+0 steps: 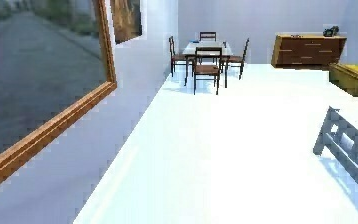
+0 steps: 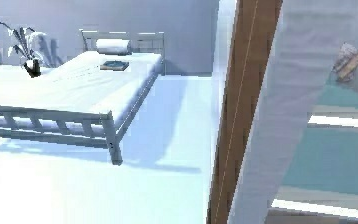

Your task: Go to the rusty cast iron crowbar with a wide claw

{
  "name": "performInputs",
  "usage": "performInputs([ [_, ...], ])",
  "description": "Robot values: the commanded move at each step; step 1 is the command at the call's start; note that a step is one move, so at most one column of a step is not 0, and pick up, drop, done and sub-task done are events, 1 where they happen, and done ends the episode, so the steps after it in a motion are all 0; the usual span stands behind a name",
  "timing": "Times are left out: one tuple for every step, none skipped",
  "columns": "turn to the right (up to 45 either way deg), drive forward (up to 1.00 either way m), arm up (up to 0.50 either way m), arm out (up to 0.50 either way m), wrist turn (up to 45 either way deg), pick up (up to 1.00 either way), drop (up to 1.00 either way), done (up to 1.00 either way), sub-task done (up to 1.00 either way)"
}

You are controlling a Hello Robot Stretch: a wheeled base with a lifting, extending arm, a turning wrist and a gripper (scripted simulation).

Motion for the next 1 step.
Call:
performInputs([
  [0.0,0.35,0.00,0.00,0.0,0.00,0.00,0.00,0.00],
])
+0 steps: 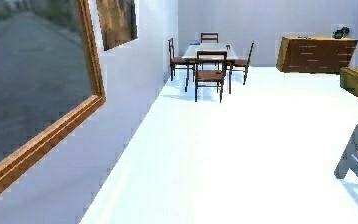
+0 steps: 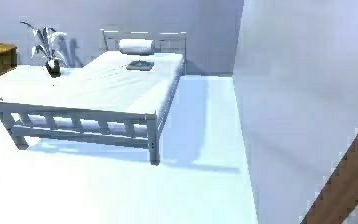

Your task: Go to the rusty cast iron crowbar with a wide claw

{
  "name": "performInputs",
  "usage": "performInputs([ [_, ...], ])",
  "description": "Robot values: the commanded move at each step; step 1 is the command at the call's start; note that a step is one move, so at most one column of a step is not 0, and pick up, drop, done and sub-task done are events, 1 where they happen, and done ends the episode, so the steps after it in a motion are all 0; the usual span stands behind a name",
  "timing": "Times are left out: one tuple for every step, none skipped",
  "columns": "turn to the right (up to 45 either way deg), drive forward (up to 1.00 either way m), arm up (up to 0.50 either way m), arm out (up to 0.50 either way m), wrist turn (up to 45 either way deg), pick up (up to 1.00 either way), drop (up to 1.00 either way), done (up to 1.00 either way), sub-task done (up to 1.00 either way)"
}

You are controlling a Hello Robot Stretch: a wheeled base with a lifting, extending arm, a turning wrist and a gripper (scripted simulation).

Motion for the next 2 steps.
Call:
performInputs([
  [24.0,0.00,0.00,0.00,0.0,0.00,0.00,0.00,0.00],
  [0.0,1.00,0.00,0.00,0.0,0.00,0.00,0.00,0.00],
])
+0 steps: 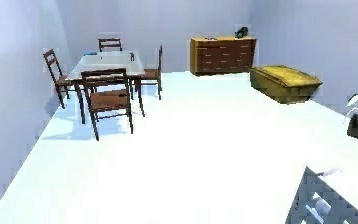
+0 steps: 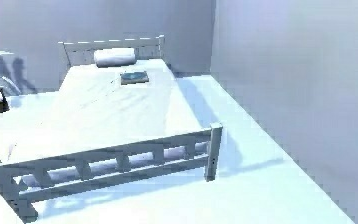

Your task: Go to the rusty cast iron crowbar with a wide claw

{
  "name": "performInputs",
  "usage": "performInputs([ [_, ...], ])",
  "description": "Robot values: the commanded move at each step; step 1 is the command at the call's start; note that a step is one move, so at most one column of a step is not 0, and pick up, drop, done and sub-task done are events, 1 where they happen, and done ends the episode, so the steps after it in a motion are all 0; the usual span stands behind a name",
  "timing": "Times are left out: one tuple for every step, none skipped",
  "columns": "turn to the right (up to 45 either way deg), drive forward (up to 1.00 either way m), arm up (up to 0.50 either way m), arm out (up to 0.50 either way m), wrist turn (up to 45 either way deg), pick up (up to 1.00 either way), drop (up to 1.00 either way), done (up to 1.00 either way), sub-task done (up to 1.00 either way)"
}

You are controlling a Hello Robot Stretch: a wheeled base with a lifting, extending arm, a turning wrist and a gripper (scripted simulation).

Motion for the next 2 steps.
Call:
performInputs([
  [3.0,0.00,0.00,0.00,0.0,0.00,0.00,0.00,0.00],
  [0.0,1.00,0.00,0.00,0.0,0.00,0.00,0.00,0.00],
])
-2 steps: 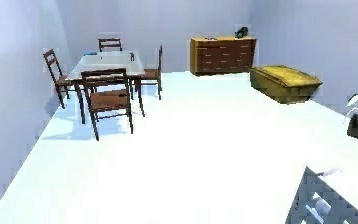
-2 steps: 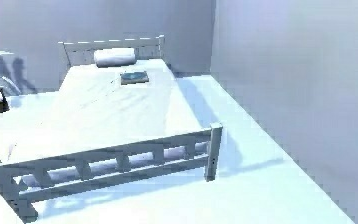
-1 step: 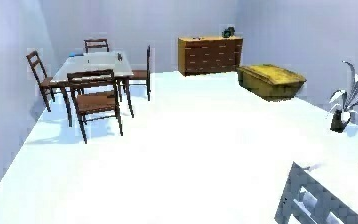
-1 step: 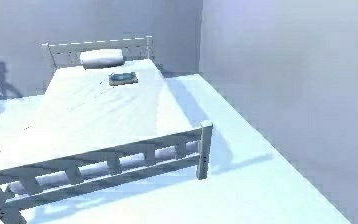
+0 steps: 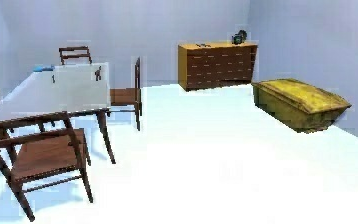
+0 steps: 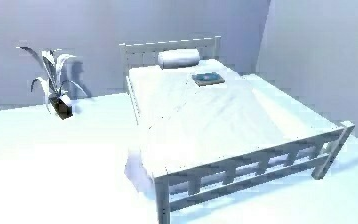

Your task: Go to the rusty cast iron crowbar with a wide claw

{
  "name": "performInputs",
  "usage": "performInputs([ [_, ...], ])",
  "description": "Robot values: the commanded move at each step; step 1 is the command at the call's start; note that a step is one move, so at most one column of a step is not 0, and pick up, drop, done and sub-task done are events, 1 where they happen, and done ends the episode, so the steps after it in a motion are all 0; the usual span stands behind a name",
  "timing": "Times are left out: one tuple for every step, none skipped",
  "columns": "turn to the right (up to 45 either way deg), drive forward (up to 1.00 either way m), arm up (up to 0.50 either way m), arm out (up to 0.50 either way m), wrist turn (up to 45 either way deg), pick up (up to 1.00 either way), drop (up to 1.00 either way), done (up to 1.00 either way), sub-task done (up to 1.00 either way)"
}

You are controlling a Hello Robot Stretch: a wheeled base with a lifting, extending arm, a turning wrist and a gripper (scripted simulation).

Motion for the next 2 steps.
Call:
performInputs([
  [33.0,0.00,0.00,0.00,0.0,0.00,0.00,0.00,0.00],
  [0.0,0.05,0.00,0.00,0.0,0.00,0.00,0.00,0.00],
])
